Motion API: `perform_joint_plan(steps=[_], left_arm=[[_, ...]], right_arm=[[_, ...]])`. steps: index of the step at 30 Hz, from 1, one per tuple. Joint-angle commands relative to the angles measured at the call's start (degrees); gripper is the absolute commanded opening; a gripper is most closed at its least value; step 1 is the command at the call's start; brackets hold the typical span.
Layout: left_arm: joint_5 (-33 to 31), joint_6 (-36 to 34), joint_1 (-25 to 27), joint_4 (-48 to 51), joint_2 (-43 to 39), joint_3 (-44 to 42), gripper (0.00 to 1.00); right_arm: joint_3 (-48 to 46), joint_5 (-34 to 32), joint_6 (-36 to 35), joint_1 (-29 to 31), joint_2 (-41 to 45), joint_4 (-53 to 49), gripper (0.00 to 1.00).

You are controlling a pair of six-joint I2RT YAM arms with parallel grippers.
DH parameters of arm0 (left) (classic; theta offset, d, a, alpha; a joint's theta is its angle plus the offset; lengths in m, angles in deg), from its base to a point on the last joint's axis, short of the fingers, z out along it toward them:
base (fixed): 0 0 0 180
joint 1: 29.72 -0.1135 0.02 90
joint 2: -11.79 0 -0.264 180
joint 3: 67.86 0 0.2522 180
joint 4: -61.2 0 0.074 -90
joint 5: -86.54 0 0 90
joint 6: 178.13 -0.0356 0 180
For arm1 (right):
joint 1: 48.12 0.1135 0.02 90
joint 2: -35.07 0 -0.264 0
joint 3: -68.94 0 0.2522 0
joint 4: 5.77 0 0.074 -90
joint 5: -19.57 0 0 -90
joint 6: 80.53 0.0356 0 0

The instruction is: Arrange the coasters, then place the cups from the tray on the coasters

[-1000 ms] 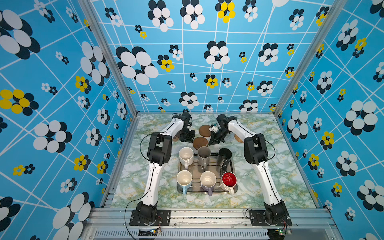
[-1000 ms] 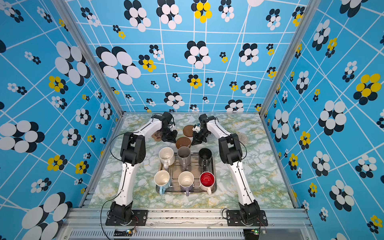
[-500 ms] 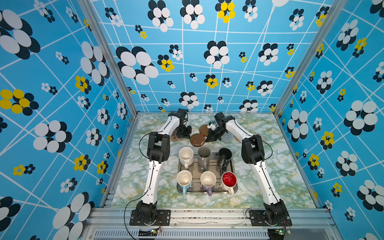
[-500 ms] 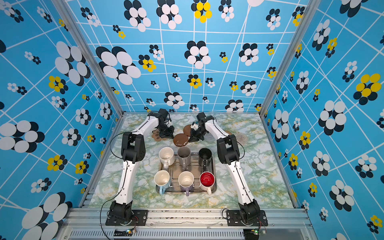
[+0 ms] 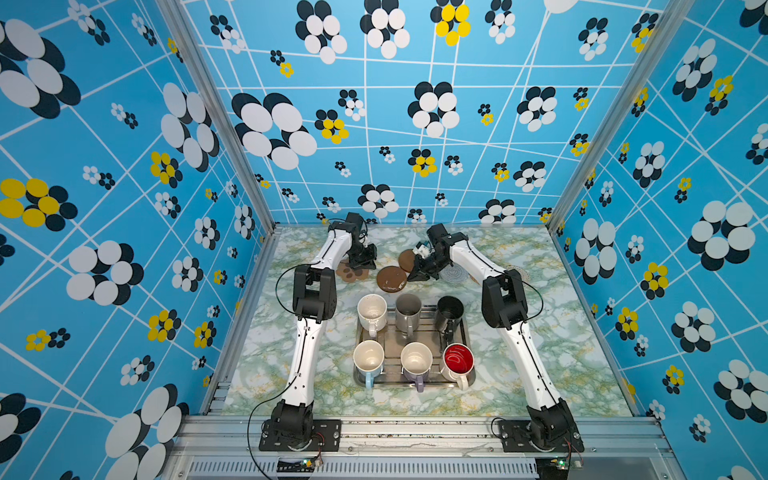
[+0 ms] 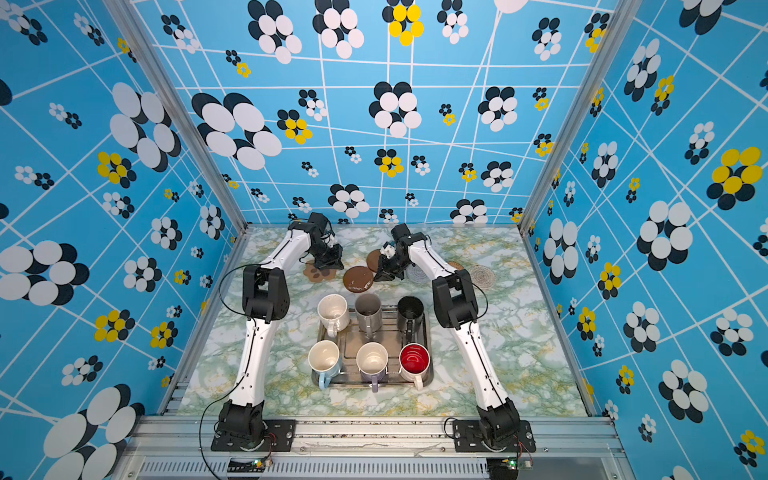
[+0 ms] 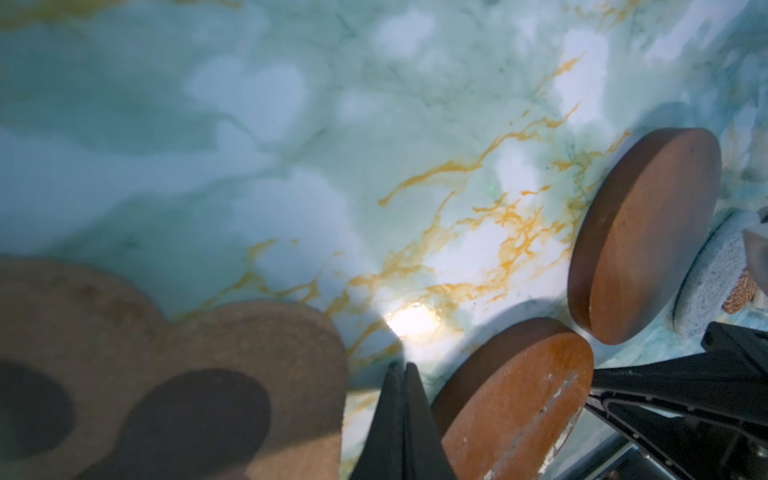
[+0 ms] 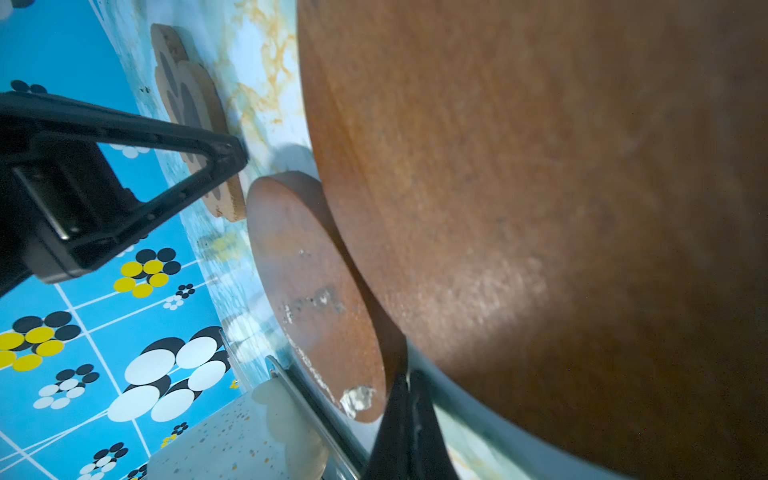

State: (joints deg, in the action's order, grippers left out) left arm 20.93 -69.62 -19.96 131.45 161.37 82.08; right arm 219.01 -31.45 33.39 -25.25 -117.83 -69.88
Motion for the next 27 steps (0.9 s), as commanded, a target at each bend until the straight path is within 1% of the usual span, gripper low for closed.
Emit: perform_joint_plan(steps=[1,5,12,17,20,27], left_arm=[[1.91,1.85,-0.72,-1.72,1.05,1.54,0.0],[4.73,2.83,-0.46,-4.72,-1.3,1.55,0.0],[5.49,4.96,1.64,-8.78,-4.65,1.5,0.0],[4.95,9.09,3.54,-15.12,-3.52,1.46,0.0],[3.43,12.09,4.45,-19.51,-2.13,1.46,0.0],[2.73,18.45,5.33,-29.44,0.6,1.54,0.0]], right_arm=[[1.66,0.48,1.48,0.51,-1.72,0.95,0.0],[2.73,1.26,0.53,0.42,0.03,-0.25,0.0],[2.56,-0.45,-1.5,-1.05,5.78,-1.5,0.0],[2.45,-2.14,-1.36,-3.04,6.72,-1.78,0.0],[2.38,-2.85,-0.69,-3.83,6.71,-1.01,0.0],[3.42,-2.77,1.83,-6.3,5.53,1.74,0.0]])
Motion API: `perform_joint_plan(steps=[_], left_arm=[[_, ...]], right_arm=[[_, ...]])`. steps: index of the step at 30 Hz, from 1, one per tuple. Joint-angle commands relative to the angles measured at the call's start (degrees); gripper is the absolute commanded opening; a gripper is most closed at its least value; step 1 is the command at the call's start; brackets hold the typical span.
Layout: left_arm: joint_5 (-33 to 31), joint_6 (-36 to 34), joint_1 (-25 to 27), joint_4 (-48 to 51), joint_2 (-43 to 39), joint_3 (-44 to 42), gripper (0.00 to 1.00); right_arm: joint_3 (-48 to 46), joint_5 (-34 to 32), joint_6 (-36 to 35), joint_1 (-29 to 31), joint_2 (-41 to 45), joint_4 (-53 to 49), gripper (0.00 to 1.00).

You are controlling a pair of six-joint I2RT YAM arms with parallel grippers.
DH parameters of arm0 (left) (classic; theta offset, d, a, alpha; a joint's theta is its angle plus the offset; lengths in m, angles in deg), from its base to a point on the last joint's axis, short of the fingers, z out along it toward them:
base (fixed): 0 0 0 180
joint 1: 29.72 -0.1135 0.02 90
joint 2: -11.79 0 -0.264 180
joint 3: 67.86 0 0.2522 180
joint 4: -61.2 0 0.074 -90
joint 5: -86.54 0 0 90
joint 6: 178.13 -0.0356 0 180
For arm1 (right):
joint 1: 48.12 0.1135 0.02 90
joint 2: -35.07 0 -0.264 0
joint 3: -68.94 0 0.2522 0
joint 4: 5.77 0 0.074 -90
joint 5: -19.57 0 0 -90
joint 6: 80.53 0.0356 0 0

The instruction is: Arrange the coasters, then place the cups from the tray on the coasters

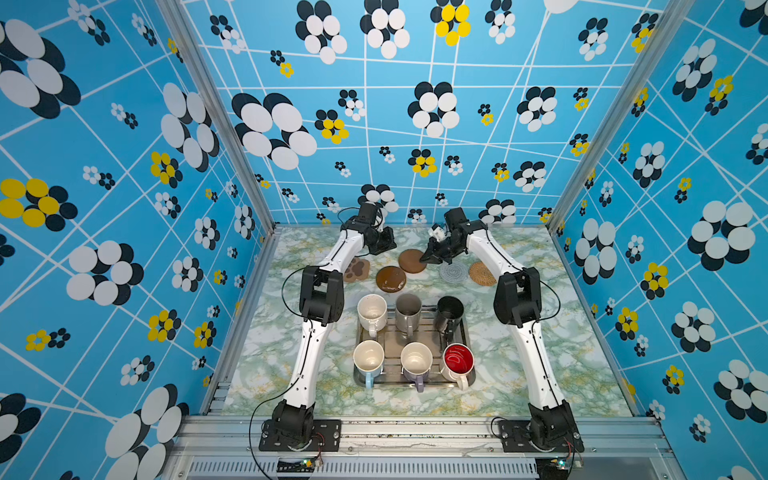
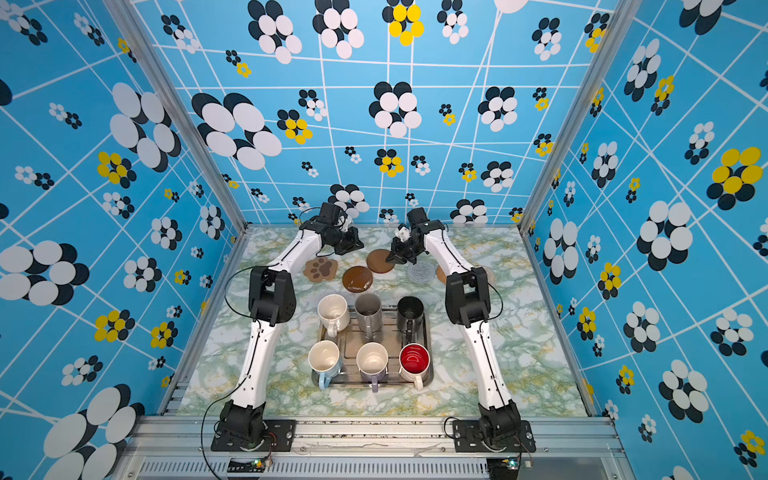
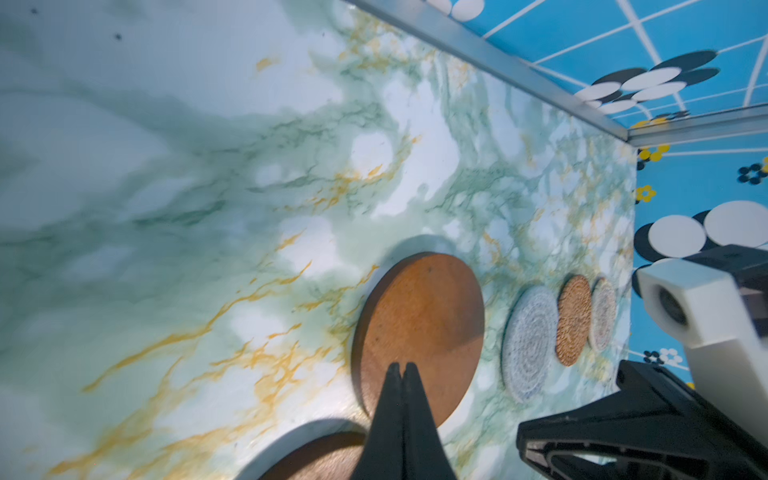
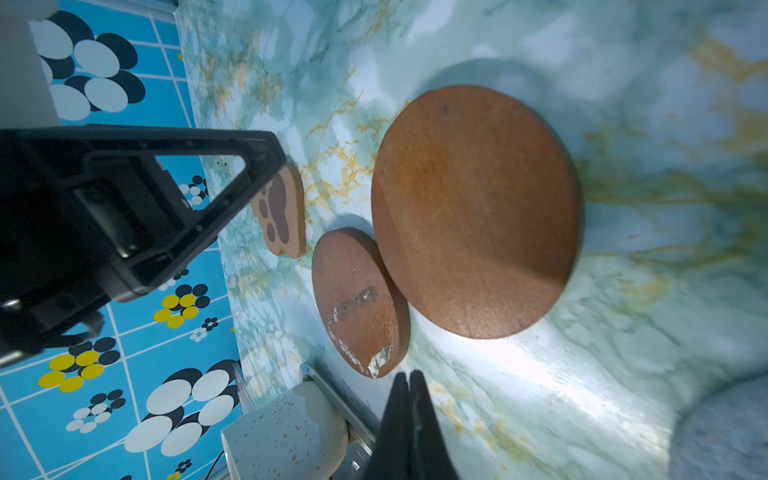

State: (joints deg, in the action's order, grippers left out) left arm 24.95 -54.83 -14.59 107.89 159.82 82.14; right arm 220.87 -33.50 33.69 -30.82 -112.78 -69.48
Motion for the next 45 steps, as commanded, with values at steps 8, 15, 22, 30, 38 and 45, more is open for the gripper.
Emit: perform_joint_plan(steps=[8,15,22,30,38,45], left_arm=[[-3.57,7.62,0.34,-12.41,4.98,1.87,0.0],[-5.63,8.96,0.41,-13.45,6.62,2.09,0.0],[-3.8,11.65,0.35,-16.21,9.24,2.67,0.0],[-3.01,11.64,0.41,-15.17,10.54,3.93,0.0],[1.7,12.32,0.38,-15.88,12.35,3.94,0.0],[3.48,10.24,0.8,-14.04,12.82,4.03,0.0]], right_arm=[[1.91,1.37,7.41,-2.92,-2.37,8.13,0.0],[2.19,4.11,13.62,-3.33,-4.87,16.34,0.0],[2.32,3.31,17.32,-3.41,-6.72,20.18,0.0],[4.06,1.86,19.97,-3.67,-9.23,21.72,0.0],[6.58,1.74,22.66,-4.55,-11.99,22.97,0.0],[6.85,1.44,23.08,-4.64,-12.88,22.41,0.0]])
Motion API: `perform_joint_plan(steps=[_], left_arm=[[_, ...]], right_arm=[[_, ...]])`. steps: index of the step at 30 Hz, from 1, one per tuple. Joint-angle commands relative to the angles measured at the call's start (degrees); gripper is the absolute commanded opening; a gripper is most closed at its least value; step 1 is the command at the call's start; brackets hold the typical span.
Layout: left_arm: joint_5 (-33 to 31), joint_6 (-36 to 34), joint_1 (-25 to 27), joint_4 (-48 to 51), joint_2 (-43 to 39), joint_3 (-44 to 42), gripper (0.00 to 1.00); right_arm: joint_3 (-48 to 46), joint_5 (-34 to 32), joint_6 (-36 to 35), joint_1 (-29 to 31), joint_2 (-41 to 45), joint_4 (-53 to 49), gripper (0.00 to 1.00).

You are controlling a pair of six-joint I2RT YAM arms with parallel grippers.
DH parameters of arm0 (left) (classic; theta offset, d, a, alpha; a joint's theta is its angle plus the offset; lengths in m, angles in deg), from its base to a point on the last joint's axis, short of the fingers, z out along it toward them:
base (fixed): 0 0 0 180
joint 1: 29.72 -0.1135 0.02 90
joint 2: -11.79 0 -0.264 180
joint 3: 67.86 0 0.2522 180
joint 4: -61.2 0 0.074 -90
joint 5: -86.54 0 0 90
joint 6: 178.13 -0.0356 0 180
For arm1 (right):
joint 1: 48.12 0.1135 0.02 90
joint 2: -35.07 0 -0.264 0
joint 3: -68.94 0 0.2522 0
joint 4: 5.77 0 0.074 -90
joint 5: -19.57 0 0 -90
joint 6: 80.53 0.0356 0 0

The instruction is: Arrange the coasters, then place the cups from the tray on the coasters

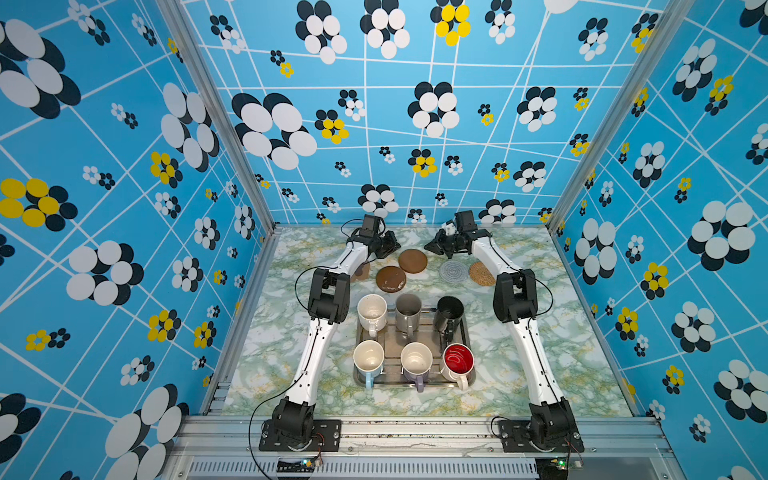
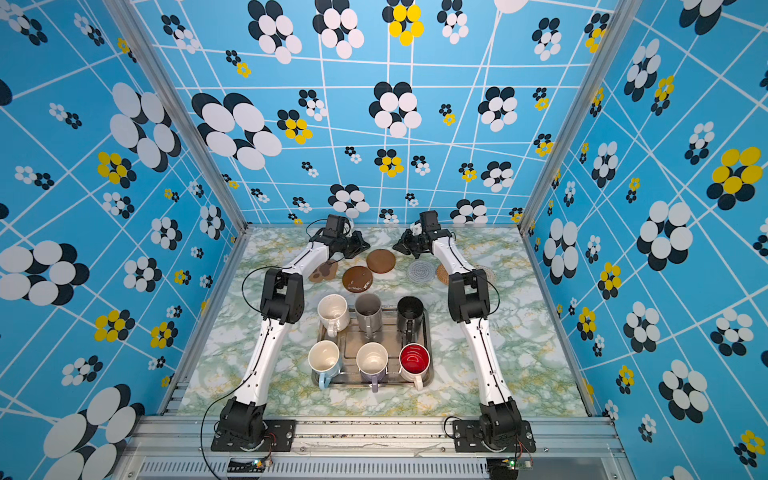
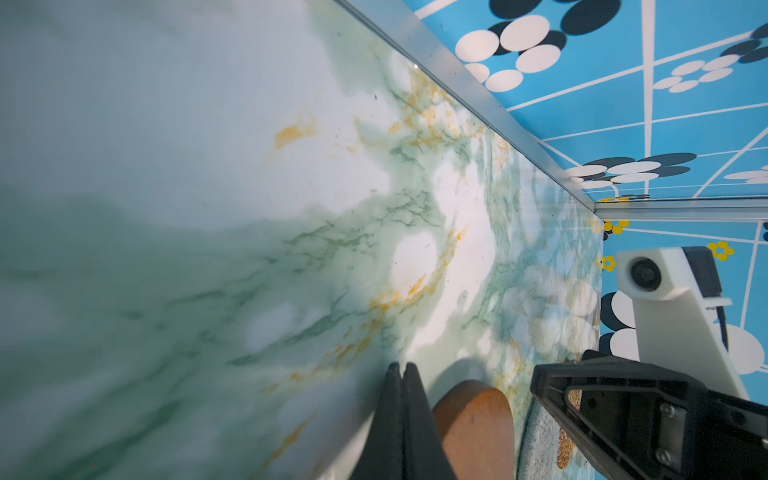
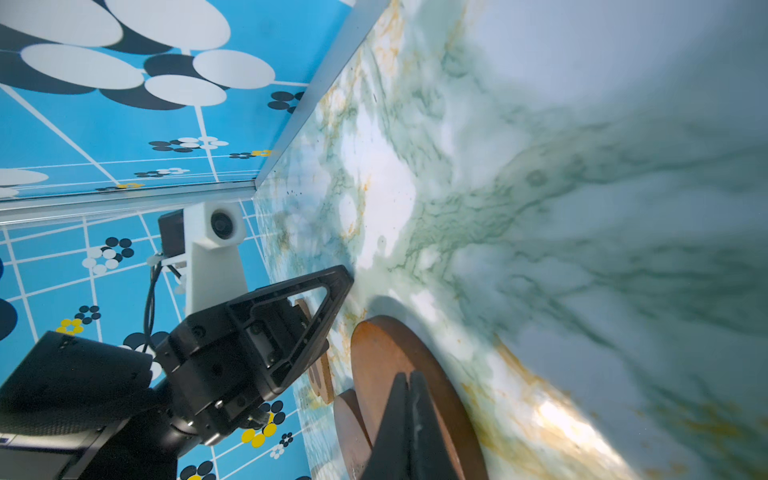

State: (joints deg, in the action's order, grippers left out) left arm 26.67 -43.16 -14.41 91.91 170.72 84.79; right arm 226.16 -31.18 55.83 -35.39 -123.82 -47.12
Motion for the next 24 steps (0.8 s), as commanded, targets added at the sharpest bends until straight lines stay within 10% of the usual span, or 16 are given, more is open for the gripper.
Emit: perform_joint_plan(steps=[1,24], left_arm=[[1.9,-1.84,0.73,2.31,1.91,1.38,0.0],[6.52,-6.89,4.54,9.52,1.69,1.43,0.0]], right_arm=[[1.6,-1.26,1.0,-0.08,-1.91,-0.25,0.0],[-1.56,-8.69,-11.68,-0.08,4.82,-13.97,0.0]])
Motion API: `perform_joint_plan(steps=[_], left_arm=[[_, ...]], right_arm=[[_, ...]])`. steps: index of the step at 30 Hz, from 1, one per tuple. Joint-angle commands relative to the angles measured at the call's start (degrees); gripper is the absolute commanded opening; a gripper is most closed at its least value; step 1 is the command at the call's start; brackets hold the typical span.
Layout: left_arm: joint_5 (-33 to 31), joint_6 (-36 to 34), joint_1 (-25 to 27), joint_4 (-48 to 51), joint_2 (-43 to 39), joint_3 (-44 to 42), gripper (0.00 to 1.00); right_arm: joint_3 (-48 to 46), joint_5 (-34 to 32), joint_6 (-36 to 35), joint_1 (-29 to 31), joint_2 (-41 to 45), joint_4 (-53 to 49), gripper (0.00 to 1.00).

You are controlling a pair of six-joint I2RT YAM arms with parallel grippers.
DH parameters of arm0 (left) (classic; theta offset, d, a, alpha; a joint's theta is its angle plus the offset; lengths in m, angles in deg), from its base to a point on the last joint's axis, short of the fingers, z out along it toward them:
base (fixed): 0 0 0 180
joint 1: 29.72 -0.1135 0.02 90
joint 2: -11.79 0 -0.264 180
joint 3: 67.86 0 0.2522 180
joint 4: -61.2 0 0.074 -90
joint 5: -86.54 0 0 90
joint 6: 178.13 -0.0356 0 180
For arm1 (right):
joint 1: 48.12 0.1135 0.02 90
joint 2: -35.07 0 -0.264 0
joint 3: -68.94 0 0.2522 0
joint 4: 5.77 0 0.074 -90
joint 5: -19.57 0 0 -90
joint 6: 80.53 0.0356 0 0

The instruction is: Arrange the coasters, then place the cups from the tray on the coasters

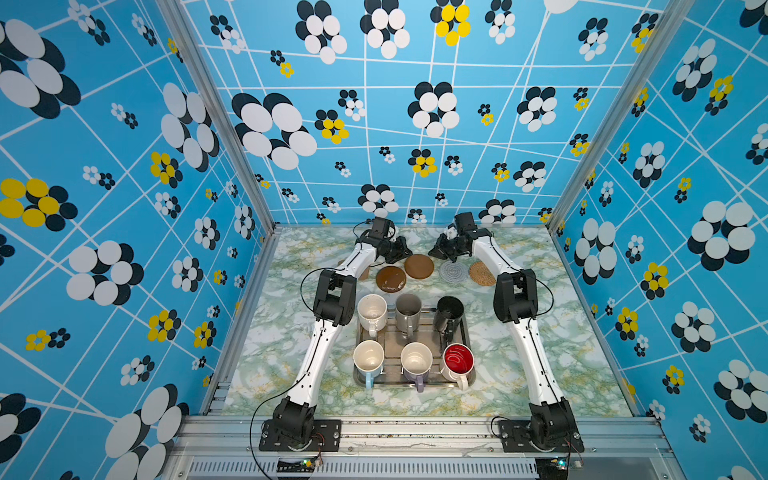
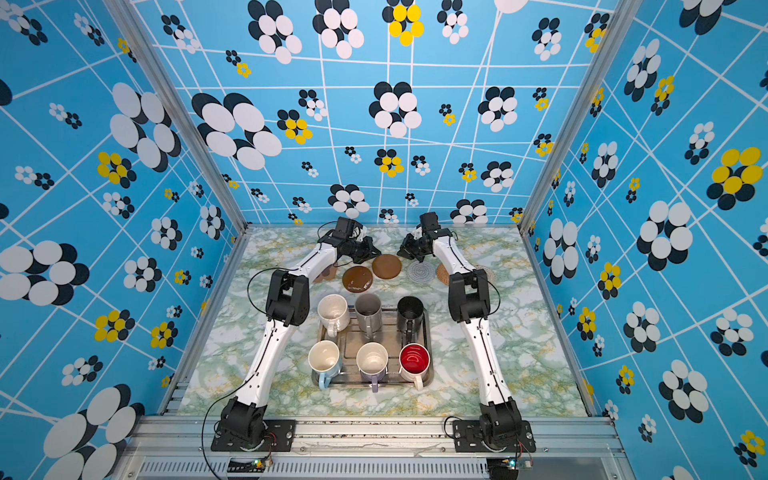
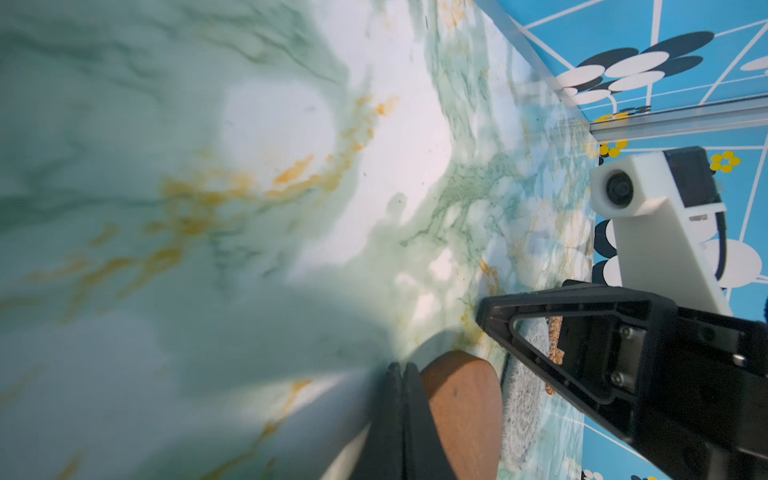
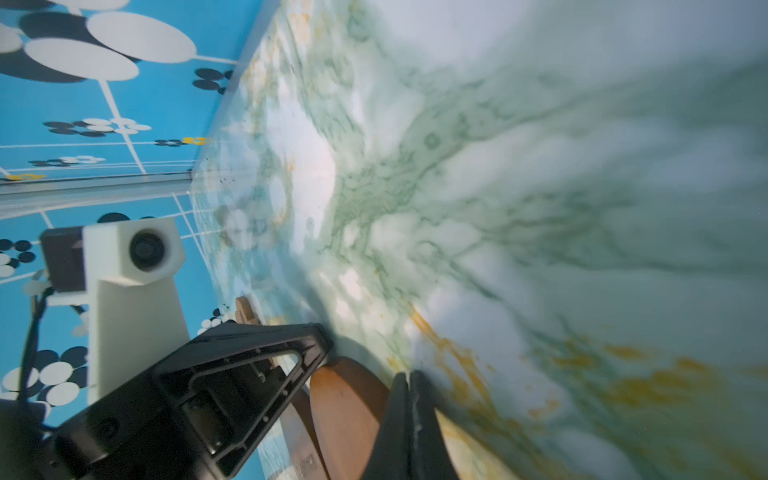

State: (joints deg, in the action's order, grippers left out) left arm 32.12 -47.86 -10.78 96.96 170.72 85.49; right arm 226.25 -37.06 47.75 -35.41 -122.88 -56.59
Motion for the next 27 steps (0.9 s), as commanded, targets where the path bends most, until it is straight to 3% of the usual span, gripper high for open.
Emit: perform_joint_plan(steps=[1,17,27], left_arm=[[1.08,-2.52,1.14,4.98,1.7,0.68,0.0],[1.07,-6.1,2.77,9.21,0.47,0.18,0.0],[-2.31,-4.54,1.76,5.95,-1.8,0.03,0.0]], right_arm=[[-2.21,-2.95,-3.95,-0.05,4.49,-4.59,0.0],[-13.48,-2.12,-6.53,0.36,11.77,-2.78,0.0],[-13.99,-1.64,-6.87,1.0,13.68,-1.77,0.0]])
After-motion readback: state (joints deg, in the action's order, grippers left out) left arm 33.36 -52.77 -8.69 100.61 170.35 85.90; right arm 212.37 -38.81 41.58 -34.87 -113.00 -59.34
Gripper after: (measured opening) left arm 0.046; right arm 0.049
